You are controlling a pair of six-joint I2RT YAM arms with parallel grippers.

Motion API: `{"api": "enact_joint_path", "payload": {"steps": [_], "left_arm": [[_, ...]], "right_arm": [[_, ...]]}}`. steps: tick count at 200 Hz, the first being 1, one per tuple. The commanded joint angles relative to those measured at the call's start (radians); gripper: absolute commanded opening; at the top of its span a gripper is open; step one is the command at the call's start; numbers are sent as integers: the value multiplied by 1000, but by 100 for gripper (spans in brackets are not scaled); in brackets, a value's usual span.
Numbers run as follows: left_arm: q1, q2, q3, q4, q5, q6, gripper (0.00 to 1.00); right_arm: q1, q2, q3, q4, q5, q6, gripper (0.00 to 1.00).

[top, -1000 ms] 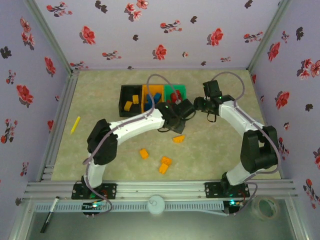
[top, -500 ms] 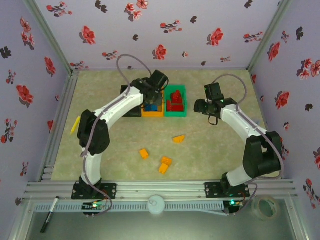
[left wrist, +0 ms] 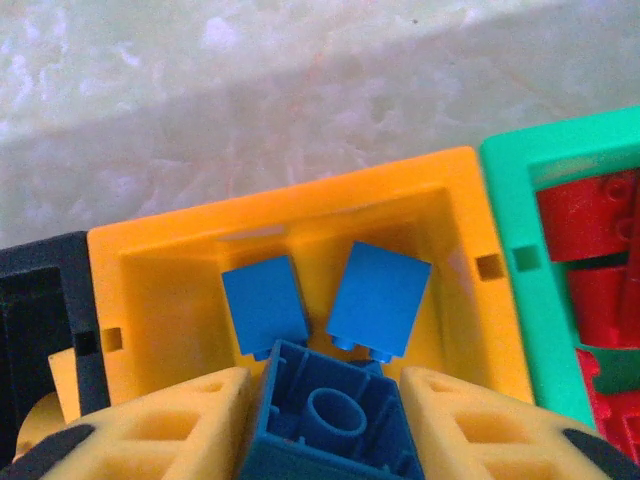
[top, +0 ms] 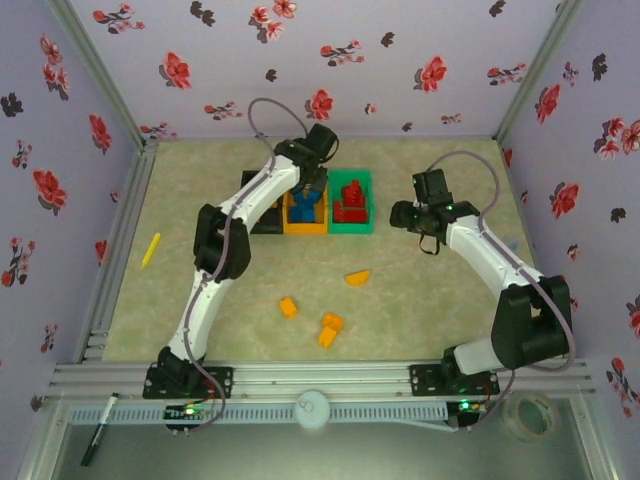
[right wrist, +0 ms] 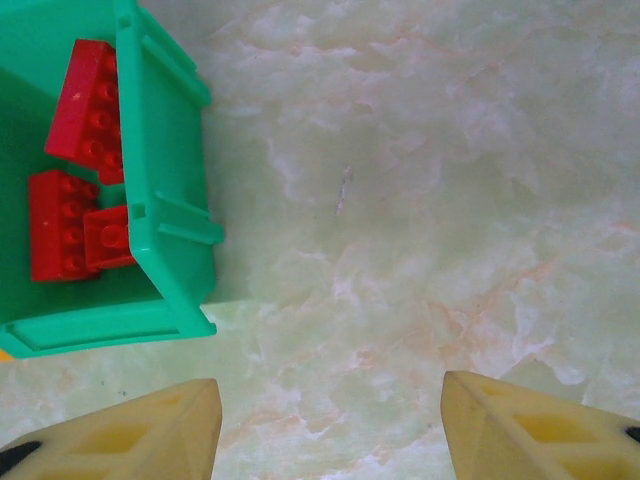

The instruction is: Sort the legos into containers by color

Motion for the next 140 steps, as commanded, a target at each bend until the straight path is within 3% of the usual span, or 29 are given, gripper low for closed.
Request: {"api": "enact_joint_path", "payload": {"steps": [1, 25, 56, 140], "left_arm": [[14, 2, 58, -62, -28, 13, 50], [18, -16, 51, -65, -34, 11, 63], [16, -108, -50, -31, -39, 5, 63], [-5, -608, -719, 199, -37, -91, 63]], "right_arm": [[8, -20, -18, -26, -3, 4, 61], [19, -12, -14, -20, -5, 7, 61], [45, -1, -6, -19, 2, 7, 61], [213, 27, -31, -58, 57, 16, 62]]}}
